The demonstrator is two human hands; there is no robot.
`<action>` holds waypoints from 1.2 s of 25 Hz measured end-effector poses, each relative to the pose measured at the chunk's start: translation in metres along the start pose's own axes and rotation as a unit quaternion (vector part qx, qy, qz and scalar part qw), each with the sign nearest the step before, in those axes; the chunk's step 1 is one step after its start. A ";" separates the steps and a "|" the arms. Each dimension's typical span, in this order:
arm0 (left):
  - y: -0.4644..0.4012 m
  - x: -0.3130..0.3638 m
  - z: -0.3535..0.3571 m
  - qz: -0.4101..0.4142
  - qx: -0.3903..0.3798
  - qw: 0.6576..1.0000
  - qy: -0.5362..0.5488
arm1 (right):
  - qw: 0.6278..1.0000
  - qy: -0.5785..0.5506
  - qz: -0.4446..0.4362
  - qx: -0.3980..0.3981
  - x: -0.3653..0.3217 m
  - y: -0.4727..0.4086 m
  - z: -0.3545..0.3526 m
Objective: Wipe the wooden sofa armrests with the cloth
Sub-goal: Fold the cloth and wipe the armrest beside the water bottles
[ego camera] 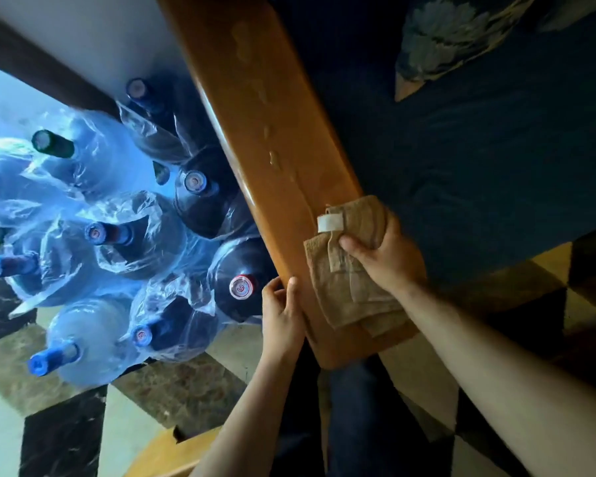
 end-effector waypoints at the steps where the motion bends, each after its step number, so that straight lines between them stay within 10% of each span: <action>1: -0.010 0.007 -0.002 0.011 0.017 1.000 -0.001 | 1.000 -0.016 -0.006 -0.003 -0.011 -0.021 -0.006; 8: -0.057 0.005 -0.022 0.004 0.076 0.995 0.063 | 0.978 -0.153 -0.121 -0.080 -0.087 -0.098 -0.029; 12: -0.051 -0.010 -0.028 -0.047 0.047 0.990 0.123 | 0.969 0.042 -0.237 -0.054 -0.061 -0.022 -0.006; 17: -0.038 -0.024 -0.034 -0.090 0.033 0.984 0.153 | 0.887 0.392 -0.241 0.043 -0.024 0.100 0.088; 30: -0.040 0.011 -0.047 -0.033 0.015 0.979 0.199 | 0.910 0.356 -0.125 0.174 -0.178 -0.005 0.098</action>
Point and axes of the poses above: each hand's wrist, its own y-axis away from the middle knuckle, its own z-axis out of the palm, x = y × z, the point moved 9 cm from there along -y, towards the middle knuckle, and after that the axes turned 14 degrees about -x, right-handed, at the moved point
